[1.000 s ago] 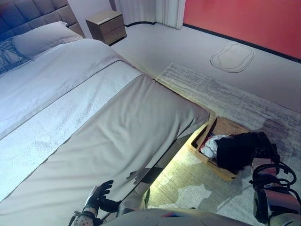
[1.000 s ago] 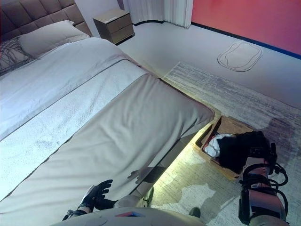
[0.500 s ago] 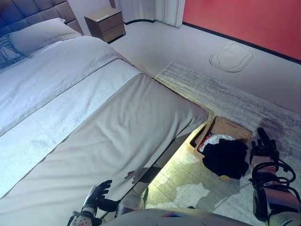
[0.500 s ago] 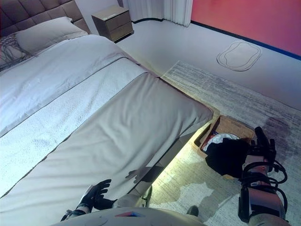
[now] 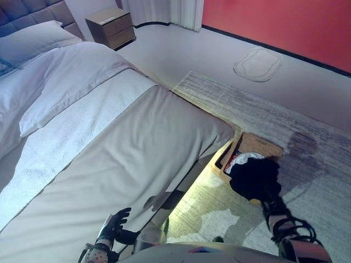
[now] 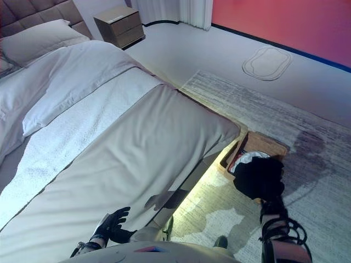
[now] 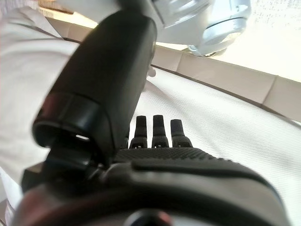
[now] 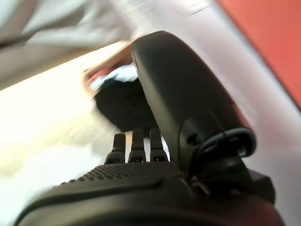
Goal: Pick up the clothes from the bed and place them into the basket
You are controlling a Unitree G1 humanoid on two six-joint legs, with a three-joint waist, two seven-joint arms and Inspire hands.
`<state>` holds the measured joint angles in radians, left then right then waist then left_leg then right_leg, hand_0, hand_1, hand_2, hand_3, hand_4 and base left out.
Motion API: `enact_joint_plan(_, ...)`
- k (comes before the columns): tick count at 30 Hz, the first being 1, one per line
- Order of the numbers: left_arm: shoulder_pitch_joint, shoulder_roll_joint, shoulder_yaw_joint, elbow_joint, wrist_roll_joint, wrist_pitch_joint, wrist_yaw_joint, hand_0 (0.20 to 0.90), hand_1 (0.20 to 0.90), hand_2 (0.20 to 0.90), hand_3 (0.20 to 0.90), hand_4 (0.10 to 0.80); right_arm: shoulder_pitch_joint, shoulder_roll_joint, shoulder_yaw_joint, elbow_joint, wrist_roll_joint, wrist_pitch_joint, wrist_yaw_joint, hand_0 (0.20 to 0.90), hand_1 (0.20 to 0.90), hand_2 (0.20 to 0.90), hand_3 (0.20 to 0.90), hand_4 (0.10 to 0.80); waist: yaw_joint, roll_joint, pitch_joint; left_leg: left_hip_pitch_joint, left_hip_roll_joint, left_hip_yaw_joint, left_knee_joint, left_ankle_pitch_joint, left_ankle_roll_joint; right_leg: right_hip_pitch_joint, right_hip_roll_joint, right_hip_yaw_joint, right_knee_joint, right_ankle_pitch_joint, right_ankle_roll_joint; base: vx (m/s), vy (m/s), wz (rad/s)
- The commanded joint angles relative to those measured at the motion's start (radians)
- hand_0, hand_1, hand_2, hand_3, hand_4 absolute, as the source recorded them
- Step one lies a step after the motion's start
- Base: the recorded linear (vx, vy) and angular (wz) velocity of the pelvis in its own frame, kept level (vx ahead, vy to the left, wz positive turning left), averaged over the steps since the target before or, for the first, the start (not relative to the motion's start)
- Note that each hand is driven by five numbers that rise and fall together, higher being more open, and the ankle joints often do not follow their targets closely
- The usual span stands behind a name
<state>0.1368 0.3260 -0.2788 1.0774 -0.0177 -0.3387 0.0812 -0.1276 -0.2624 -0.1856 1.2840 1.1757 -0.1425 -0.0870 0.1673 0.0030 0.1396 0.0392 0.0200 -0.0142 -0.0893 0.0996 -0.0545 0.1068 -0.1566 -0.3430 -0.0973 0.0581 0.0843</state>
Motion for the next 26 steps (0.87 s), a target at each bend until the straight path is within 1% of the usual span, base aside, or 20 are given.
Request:
enact_joint_plan(1,-0.046,-0.029,-0.040,0.031,0.014,-0.031,0.009,0.900,0.900,0.900,0.900,0.800,0.020,-0.011,0.074,-0.006,-0.219,0.001,0.026,0.900,0.900,0.900,0.900,0.800,-0.010,0.010,-0.038,0.029,0.004,0.030,0.002,-0.084,-0.008,0.018,0.041,0.007,0.063,-0.047,0.008,-0.064,0.019,-0.24)
enact_joint_plan(2,-0.052,-0.034,-0.038,0.035,0.007,-0.027,0.003,0.900,0.900,0.900,0.900,0.800,0.037,0.001,0.097,0.003,-0.293,0.033,0.022,0.900,0.900,0.900,0.900,0.800,-0.019,0.006,-0.038,0.033,0.006,0.040,0.002,-0.086,-0.005,0.016,0.042,0.016,0.067,-0.048,0.007,-0.073,0.028,-0.26)
enact_joint_plan(3,-0.061,-0.043,-0.038,0.041,0.006,-0.023,0.005,0.900,0.900,0.900,0.900,0.800,0.053,0.016,0.127,0.017,-0.330,0.042,0.028,0.900,0.900,0.900,0.900,0.800,-0.026,0.003,-0.039,0.036,0.007,0.046,0.002,-0.088,-0.003,0.015,0.045,0.026,0.069,-0.049,0.007,-0.091,0.047,-0.33)
enact_joint_plan(4,-0.076,-0.056,-0.035,0.051,0.008,-0.019,0.008,0.900,0.900,0.900,0.900,0.800,0.078,0.037,0.158,0.035,-0.385,0.070,0.028,0.900,0.900,0.900,0.900,0.800,-0.041,-0.001,-0.040,0.041,0.010,0.059,0.002,-0.092,0.000,0.013,0.048,0.041,0.072,-0.052,0.006,-0.077,0.048,-0.37)
enact_joint_plan(8,-0.097,-0.076,-0.030,0.072,0.015,-0.014,0.007,0.900,0.900,0.900,0.900,0.800,0.117,0.068,0.209,0.058,-0.478,0.090,0.029,0.900,0.900,0.900,0.900,0.800,-0.069,-0.008,-0.042,0.053,0.017,0.086,0.002,-0.099,0.005,0.011,0.054,0.071,0.079,-0.056,0.006,-0.053,0.041,-0.31)
enact_joint_plan(10,-0.110,-0.085,-0.028,0.090,0.016,0.012,0.002,0.900,0.900,0.900,0.900,0.800,0.135,0.087,0.238,0.058,-0.543,0.102,0.026,0.900,0.900,0.900,0.900,0.800,-0.094,-0.011,-0.047,0.063,0.020,0.106,0.002,-0.104,0.009,0.008,0.059,0.095,0.086,-0.060,0.007,-0.044,0.054,-0.35)
enact_joint_plan(12,-0.117,-0.089,-0.027,0.098,0.016,0.025,-0.009,0.900,0.900,0.900,0.900,0.800,0.141,0.090,0.258,0.051,-0.592,0.104,0.030,0.900,0.900,0.900,0.900,0.800,-0.104,-0.013,-0.049,0.066,0.022,0.115,0.002,-0.105,0.010,0.007,0.061,0.109,0.087,-0.061,0.007,-0.036,0.037,-0.28)
enact_joint_plan(14,-0.127,-0.088,-0.027,0.103,-0.001,0.047,-0.031,0.900,0.900,0.900,0.900,0.800,0.144,0.090,0.288,0.034,-0.636,0.131,0.058,0.900,0.900,0.900,0.900,0.800,-0.120,-0.015,-0.053,0.072,0.025,0.129,0.002,-0.107,0.012,0.002,0.064,0.127,0.095,-0.065,0.007,-0.029,0.037,-0.23)
enact_joint_plan(16,-0.135,-0.085,-0.024,0.105,-0.020,0.057,-0.038,0.900,0.900,0.900,0.900,0.800,0.143,0.088,0.302,0.031,-0.665,0.133,0.059,0.900,0.900,0.900,0.900,0.800,-0.129,-0.015,-0.056,0.076,0.026,0.137,0.002,-0.107,0.013,0.002,0.066,0.136,0.098,-0.067,0.007,-0.003,0.031,-0.21)
enact_joint_plan(19,-0.144,-0.080,-0.020,0.105,-0.043,0.075,-0.050,0.900,0.900,0.900,0.900,0.800,0.138,0.081,0.312,0.030,-0.661,0.145,0.069,0.900,0.900,0.900,0.900,0.800,-0.133,-0.016,-0.062,0.079,0.026,0.142,0.002,-0.108,0.014,0.004,0.068,0.146,0.097,-0.069,0.007,0.007,0.019,-0.18)
enact_joint_plan(23,-0.146,-0.078,-0.021,0.106,-0.046,0.086,-0.074,0.900,0.900,0.900,0.900,0.800,0.137,0.078,0.312,0.033,-0.662,0.178,0.076,0.900,0.900,0.900,0.900,0.800,-0.132,-0.016,-0.067,0.081,0.027,0.142,0.002,-0.108,0.013,0.006,0.068,0.145,0.096,-0.069,0.008,0.005,-0.001,-0.02)
enact_joint_plan(26,-0.142,-0.079,-0.020,0.109,-0.050,0.088,-0.095,0.900,0.900,0.900,0.900,0.800,0.138,0.079,0.310,0.034,-0.659,0.185,0.069,0.900,0.900,0.900,0.900,0.800,-0.130,-0.015,-0.070,0.080,0.027,0.140,0.002,-0.107,0.013,0.007,0.068,0.144,0.095,-0.070,0.006,0.000,0.000,0.00)
